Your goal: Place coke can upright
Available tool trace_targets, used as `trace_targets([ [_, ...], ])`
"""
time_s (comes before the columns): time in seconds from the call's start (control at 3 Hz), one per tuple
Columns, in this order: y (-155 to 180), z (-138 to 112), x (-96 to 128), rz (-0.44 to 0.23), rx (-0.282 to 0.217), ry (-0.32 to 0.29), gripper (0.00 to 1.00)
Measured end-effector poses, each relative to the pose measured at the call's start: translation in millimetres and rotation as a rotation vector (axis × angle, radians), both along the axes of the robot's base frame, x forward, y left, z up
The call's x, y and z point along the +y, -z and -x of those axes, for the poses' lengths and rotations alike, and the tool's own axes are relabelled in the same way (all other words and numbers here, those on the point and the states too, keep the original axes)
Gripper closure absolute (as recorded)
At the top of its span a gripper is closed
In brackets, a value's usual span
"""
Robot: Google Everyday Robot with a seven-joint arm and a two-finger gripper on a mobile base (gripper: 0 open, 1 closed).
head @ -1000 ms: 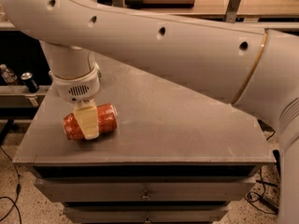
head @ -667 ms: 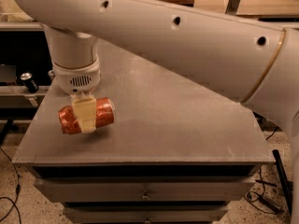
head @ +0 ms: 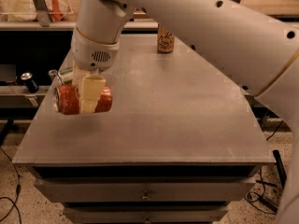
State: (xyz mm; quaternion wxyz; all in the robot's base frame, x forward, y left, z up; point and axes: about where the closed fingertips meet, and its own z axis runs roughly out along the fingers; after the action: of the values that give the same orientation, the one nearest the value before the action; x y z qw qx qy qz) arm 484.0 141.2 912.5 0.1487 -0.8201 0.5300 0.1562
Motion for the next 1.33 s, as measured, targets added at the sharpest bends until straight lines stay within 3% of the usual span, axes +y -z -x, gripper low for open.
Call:
trace_targets([
  [0.33,-7,-11,-3,-0.130,0.102,0.007,1.00],
  [0.67,-8,-9,1,-0.145,0.111,0.004,1.00],
  [1.0,-9,-12,2,-0.153,0.101,0.057,1.00],
  [1.33,-12,-11,-12,-0.197,0.107,0.179,1.00],
])
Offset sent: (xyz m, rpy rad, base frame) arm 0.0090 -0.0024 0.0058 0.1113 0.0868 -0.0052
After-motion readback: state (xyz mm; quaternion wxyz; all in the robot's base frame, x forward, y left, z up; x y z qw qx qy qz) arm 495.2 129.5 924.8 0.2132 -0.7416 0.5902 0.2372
